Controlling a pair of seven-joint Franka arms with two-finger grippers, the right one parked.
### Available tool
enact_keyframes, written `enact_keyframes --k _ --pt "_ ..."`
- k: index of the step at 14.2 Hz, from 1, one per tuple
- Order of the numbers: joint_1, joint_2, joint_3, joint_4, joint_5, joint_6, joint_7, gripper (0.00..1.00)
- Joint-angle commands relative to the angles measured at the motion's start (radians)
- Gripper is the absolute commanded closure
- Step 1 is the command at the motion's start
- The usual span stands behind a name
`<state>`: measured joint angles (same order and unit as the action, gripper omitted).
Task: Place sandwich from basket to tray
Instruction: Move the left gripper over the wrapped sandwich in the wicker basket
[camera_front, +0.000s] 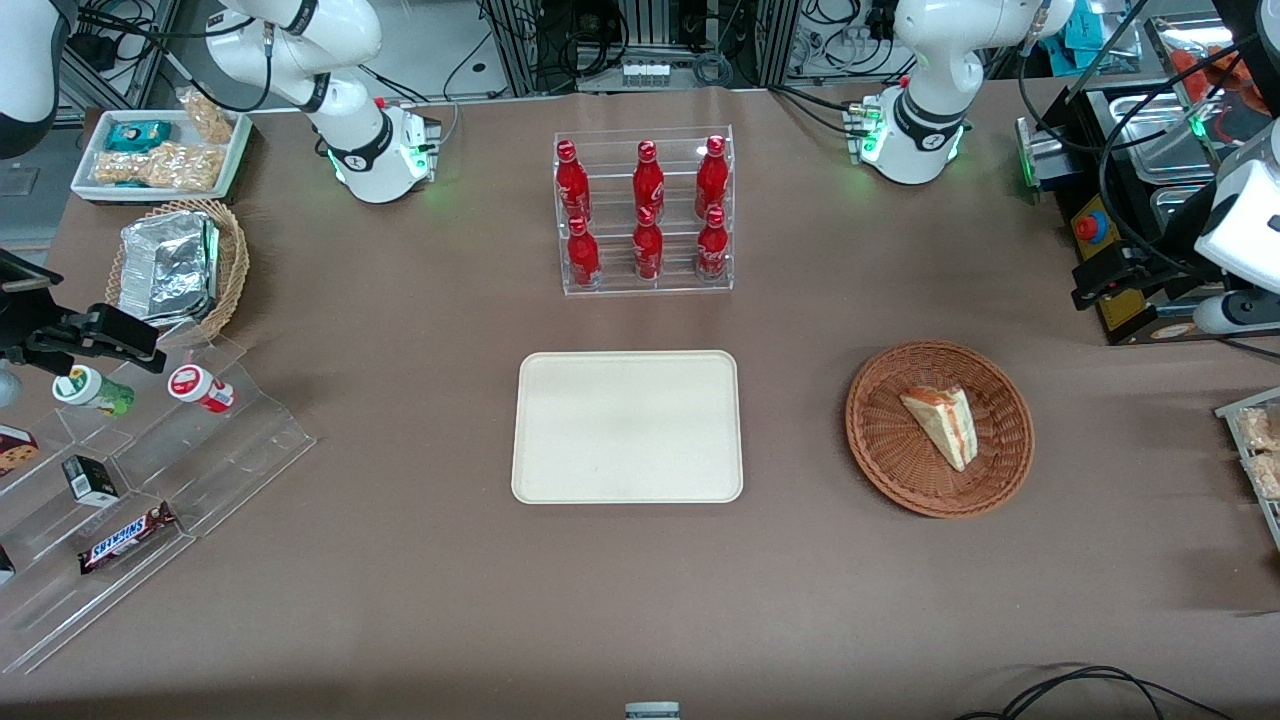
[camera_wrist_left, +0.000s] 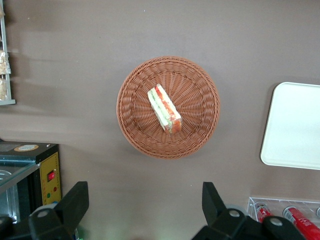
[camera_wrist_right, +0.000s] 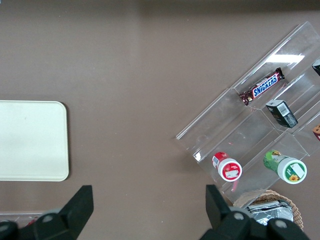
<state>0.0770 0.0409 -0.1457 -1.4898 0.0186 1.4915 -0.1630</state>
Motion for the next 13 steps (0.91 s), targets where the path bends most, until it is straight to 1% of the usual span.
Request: enact_keyframes --k 1,6,11,13 --pt "0.0 -0.032 0.008 -0.003 0.001 -0.042 0.019 0.0" --pt "-0.002 -0.004 0.008 -0.019 0.003 -0.045 -0.013 0.0" --pt "-0.008 0.086 0.006 -0.082 0.001 -0.048 -0.205 0.0" --pt "-0.008 0.135 0.006 -0.105 0.003 -0.036 -0.349 0.0"
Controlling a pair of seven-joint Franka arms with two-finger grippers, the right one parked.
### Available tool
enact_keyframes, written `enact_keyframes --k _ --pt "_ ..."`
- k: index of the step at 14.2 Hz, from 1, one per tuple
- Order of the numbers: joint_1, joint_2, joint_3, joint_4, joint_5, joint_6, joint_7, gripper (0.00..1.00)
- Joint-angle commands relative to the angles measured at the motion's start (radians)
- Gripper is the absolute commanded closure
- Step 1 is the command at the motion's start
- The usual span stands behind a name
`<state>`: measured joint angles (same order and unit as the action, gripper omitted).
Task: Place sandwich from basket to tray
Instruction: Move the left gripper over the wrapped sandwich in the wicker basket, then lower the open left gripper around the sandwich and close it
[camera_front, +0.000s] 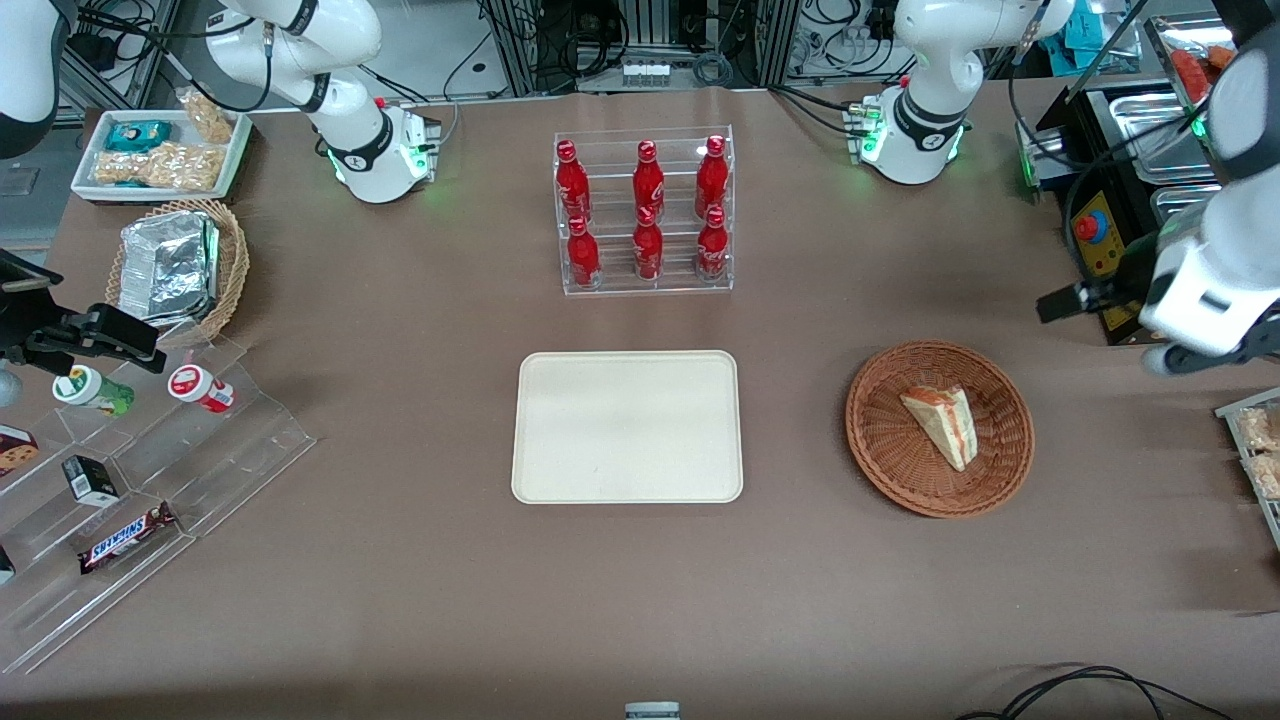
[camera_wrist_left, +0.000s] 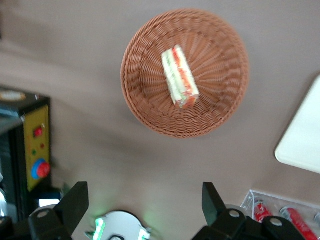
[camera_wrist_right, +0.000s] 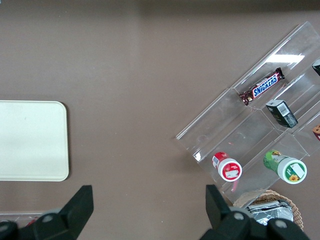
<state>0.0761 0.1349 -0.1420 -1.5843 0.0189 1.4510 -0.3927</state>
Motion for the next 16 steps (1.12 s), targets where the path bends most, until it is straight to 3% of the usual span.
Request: enact_keyframes --k 1,4,9,12,16 --pt "-0.009 0.054 0.002 -0.046 0.003 0.067 -0.17 0.0" --pt "-0.009 0.034 0.002 -0.253 0.003 0.341 -0.283 0.0" --pt "-0.01 0.046 0.001 -0.437 -0.017 0.595 -0.358 0.0" --pt "-0.038 0.106 -0.001 -0.46 -0.013 0.692 -0.51 0.0" --pt "-0.032 0.129 0.001 -0.476 -0.01 0.73 -0.52 0.0"
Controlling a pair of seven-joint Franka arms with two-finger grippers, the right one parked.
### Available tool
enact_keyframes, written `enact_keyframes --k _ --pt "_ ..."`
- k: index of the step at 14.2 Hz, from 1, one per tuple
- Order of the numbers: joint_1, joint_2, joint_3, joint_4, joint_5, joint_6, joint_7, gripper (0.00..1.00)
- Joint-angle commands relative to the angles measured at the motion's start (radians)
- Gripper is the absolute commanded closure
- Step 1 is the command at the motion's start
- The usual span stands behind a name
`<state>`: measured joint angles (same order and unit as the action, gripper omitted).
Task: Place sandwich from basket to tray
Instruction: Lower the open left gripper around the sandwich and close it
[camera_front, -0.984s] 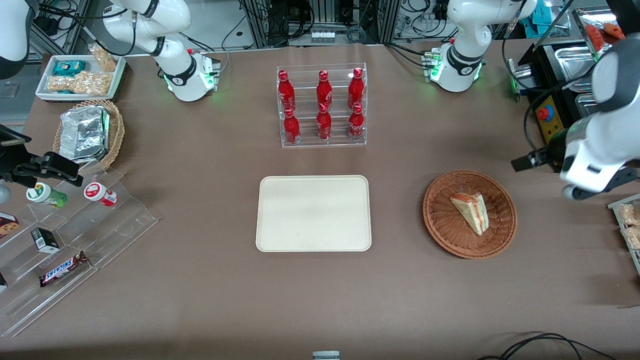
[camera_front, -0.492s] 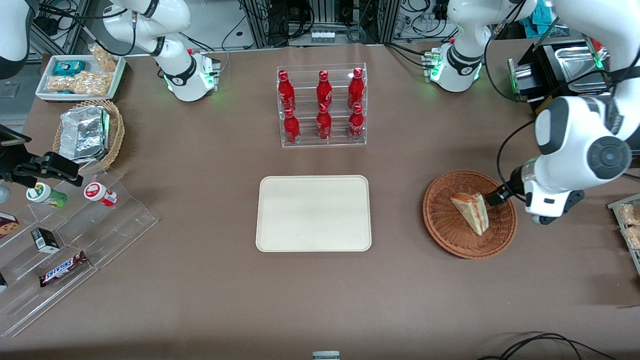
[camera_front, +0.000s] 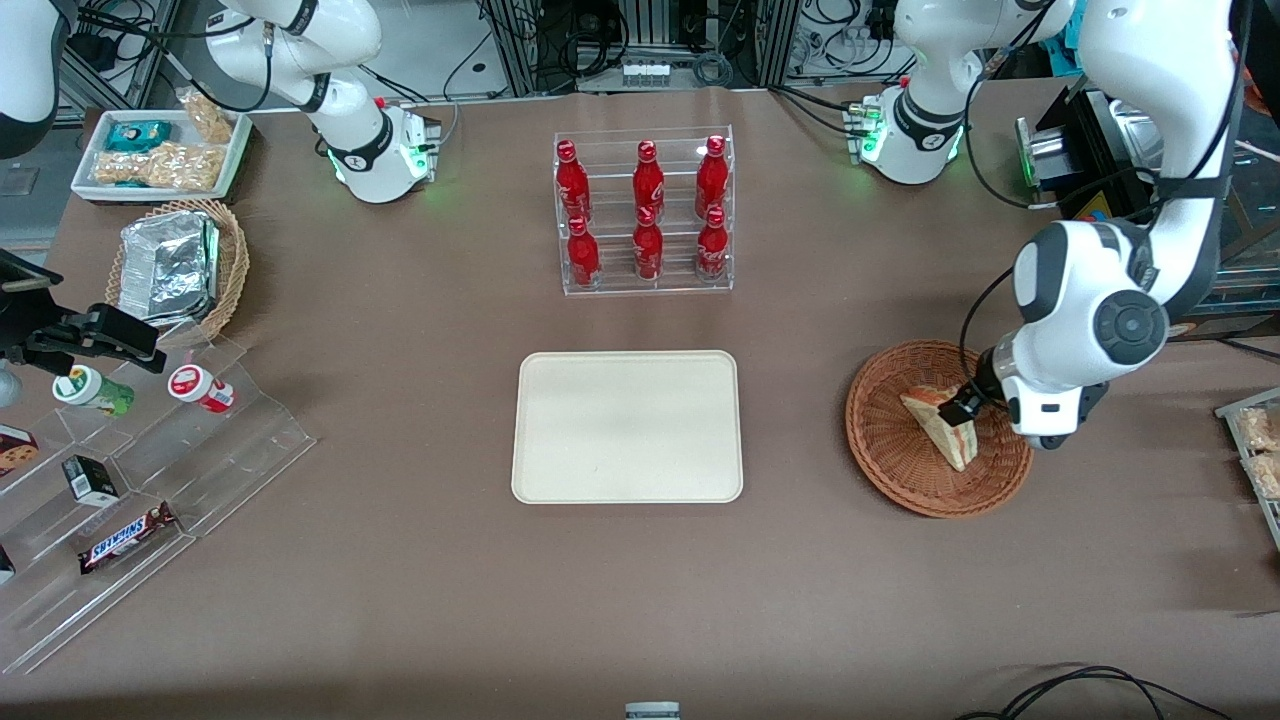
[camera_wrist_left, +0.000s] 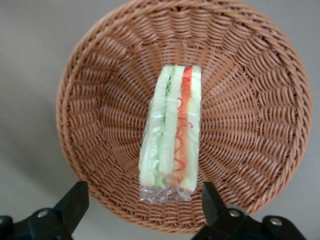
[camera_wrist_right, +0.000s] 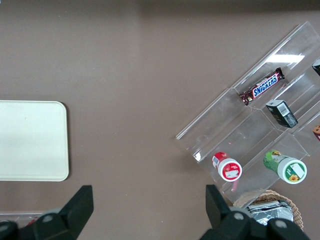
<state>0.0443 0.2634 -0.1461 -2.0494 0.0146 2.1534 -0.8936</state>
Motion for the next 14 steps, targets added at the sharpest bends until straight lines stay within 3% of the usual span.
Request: enact_keyframes --k 1,9,10,11,12,13,14 --pt "-0.001 0.011 0.006 -0.009 -0.005 0.029 -0.021 0.0" --pt "-0.003 0.079 0.005 -0.009 -0.001 0.076 -0.016 0.0" --pt "-0.003 0.086 0.005 -0.006 -0.002 0.076 -0.019 0.06" --pt "-0.003 0.085 0.006 0.0 -0.007 0.066 -0.028 0.35" --pt "0.002 0.077 0.008 0.0 -0.007 0.063 -0.03 0.73" --pt "0.011 0.076 0.01 0.003 -0.007 0.062 -0.025 0.82" --pt "0.02 0.076 0.008 0.011 -0.007 0.062 -0.024 0.84"
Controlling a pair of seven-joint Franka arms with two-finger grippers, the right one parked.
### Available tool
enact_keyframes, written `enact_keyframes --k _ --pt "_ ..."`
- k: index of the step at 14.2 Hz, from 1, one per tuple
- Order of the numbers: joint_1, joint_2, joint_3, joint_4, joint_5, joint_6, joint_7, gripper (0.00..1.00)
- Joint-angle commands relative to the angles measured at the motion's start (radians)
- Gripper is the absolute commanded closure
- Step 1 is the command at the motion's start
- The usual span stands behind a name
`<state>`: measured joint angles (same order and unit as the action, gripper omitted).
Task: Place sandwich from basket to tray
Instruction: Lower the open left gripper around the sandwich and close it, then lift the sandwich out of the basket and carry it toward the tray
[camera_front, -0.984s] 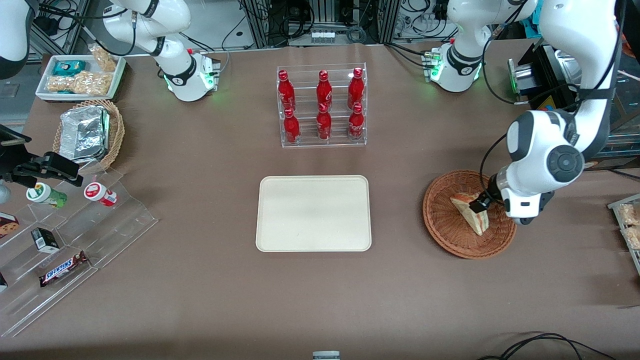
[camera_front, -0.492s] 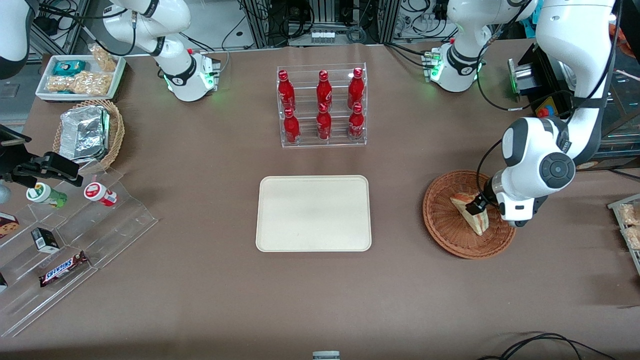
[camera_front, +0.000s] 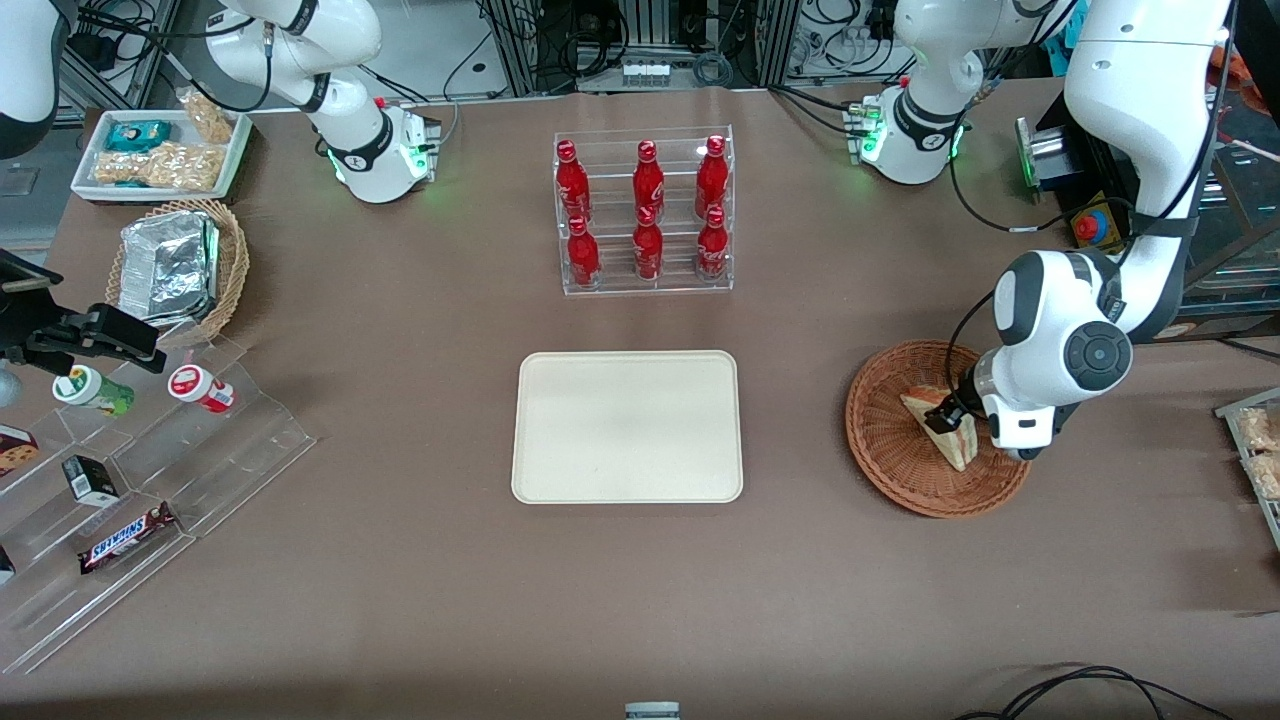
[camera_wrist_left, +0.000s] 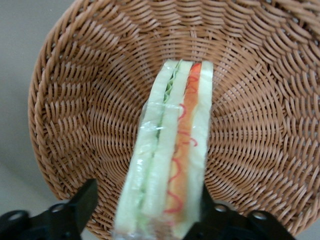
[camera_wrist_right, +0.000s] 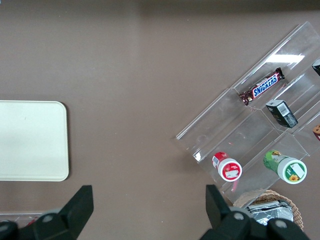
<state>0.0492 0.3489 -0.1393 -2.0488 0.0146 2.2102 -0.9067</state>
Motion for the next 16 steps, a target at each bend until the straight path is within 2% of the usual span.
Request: enact_keyframes --k 1,5,9,12,16 --pt "0.015 -0.011 0.001 0.025 -0.01 0.0 -0.015 0.87" --pt "0.015 -0.07 0.0 0.117 -0.007 -0.116 0.025 0.91" --pt "-0.046 -0.074 -0.054 0.297 -0.004 -0.381 0.015 0.91" --pt "-0.156 -0.065 -0.065 0.314 -0.001 -0.391 0.029 0.93" --pt "-0.32 0.049 -0.066 0.412 -0.002 -0.385 0.044 0.91"
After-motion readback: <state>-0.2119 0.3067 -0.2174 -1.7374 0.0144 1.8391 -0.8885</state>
